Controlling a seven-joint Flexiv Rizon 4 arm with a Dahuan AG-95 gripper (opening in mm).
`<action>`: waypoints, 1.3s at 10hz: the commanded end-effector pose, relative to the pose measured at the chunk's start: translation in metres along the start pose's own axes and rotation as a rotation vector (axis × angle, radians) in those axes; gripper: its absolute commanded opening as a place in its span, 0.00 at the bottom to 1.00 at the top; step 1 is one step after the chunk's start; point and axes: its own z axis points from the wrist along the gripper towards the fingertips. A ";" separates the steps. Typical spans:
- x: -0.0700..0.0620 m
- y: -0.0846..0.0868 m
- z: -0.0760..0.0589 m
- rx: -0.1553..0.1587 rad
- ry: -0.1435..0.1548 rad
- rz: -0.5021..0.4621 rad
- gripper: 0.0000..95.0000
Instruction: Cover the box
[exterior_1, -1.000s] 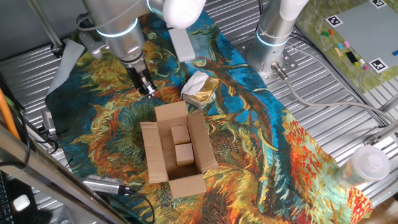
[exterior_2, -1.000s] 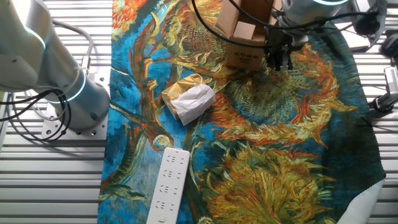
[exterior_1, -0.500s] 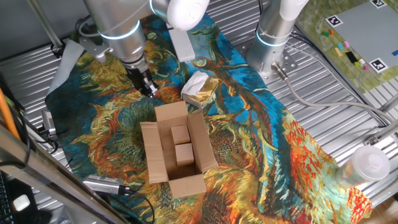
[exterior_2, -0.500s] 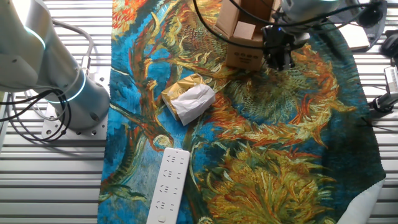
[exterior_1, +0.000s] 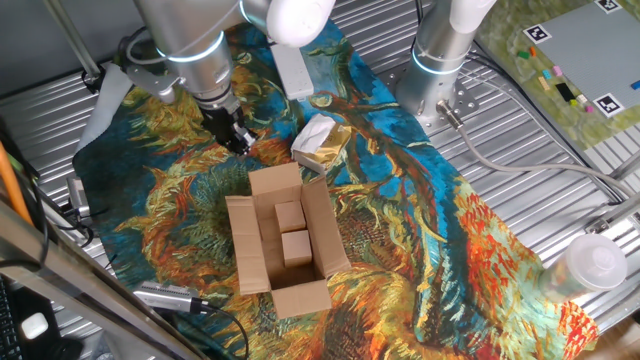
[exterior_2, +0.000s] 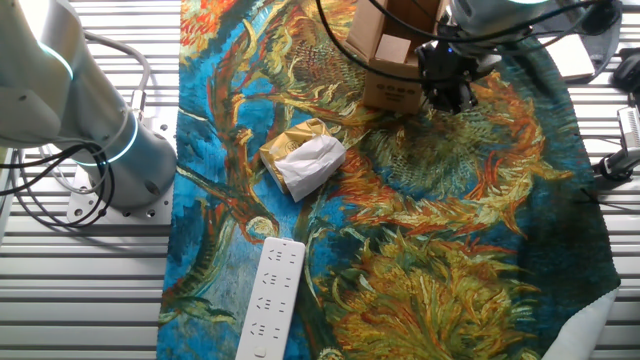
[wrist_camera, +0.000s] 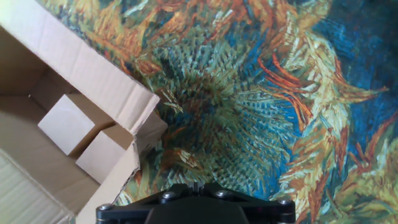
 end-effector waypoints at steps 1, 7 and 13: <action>0.001 0.000 0.000 0.010 0.025 0.013 0.00; 0.003 0.003 -0.003 -0.007 0.031 -0.029 0.00; 0.014 0.032 0.004 -0.077 -0.012 0.040 0.00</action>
